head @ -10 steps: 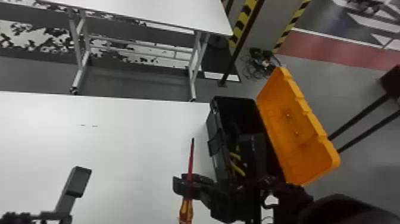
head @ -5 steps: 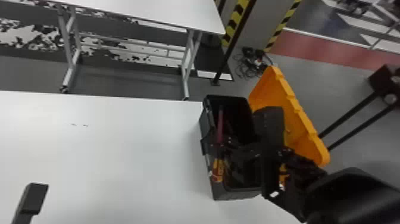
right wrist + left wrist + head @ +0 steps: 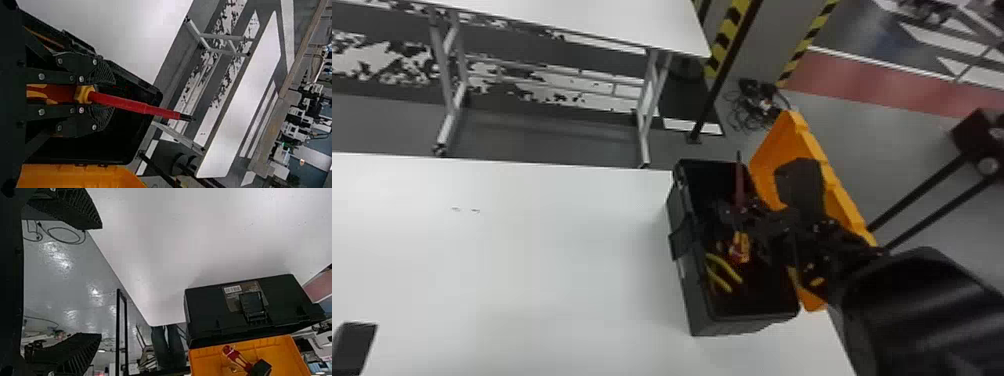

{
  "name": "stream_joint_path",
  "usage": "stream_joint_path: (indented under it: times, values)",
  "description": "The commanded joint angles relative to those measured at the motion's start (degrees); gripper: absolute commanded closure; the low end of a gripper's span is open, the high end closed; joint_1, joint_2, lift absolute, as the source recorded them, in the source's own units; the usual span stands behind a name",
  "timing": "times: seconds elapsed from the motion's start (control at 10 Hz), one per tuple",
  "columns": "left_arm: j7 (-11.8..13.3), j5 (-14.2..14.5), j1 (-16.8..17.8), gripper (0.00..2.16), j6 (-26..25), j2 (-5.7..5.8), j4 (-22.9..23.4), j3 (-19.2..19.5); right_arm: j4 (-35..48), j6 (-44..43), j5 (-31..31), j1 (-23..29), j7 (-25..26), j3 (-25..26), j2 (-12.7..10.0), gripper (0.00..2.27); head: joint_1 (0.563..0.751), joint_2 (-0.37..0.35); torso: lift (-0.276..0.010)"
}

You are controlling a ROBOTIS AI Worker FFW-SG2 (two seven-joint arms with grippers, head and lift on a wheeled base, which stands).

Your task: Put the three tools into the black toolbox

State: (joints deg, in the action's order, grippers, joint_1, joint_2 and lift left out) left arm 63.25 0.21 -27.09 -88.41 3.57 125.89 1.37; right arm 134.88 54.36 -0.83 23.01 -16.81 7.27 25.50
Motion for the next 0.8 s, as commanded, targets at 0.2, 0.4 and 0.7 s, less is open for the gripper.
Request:
stream_joint_path:
  times: [0.2,0.4,0.7]
  values:
    - [0.21,1.02,-0.33,0.03,0.03,-0.05,0.58,2.14,-10.87,-6.93,2.15,0.63,-0.24,3.63,0.61,2.15,0.695,-0.35,-0.051]
    - [0.12,1.29,-0.15,0.03,0.2,-0.05,0.58,2.14,-11.92,-4.12,4.96,0.37,-1.38,5.91,-0.27,0.0,0.695,-0.35,-0.051]
    - [-0.23,2.08,0.46,0.03,2.49,-0.05,0.84,4.34,-1.82,9.41,22.89,1.95,-7.8,17.16,-8.45,0.06,0.695,-0.35,-0.051]
